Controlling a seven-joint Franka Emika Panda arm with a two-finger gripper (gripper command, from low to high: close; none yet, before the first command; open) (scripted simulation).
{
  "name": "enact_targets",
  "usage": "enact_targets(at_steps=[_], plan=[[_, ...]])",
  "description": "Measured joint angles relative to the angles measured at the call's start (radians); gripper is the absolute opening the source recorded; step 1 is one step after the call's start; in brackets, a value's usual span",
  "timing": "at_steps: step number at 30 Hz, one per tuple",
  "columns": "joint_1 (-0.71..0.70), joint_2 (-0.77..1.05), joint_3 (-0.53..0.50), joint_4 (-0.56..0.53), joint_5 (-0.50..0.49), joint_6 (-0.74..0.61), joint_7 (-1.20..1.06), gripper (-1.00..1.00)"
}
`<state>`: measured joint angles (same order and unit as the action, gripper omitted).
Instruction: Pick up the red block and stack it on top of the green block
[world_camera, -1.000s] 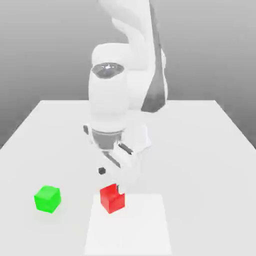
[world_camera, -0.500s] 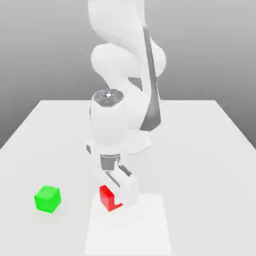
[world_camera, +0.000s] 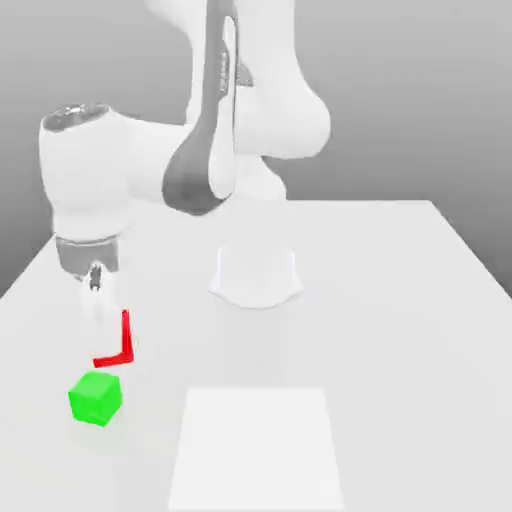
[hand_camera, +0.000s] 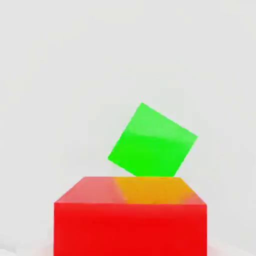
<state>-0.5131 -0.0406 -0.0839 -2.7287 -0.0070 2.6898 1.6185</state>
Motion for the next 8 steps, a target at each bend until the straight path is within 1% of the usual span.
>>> enact_targets(at_steps=[4, 5, 8], plan=[[-0.013, 0.132, 0.013, 0.011, 0.025, 0.121, -0.019, -1.0], [-0.012, 0.165, 0.015, 0.013, 0.034, 0.152, -0.026, 1.0], [-0.012, 0.165, 0.015, 0.013, 0.034, 0.152, -0.026, 1.0]])
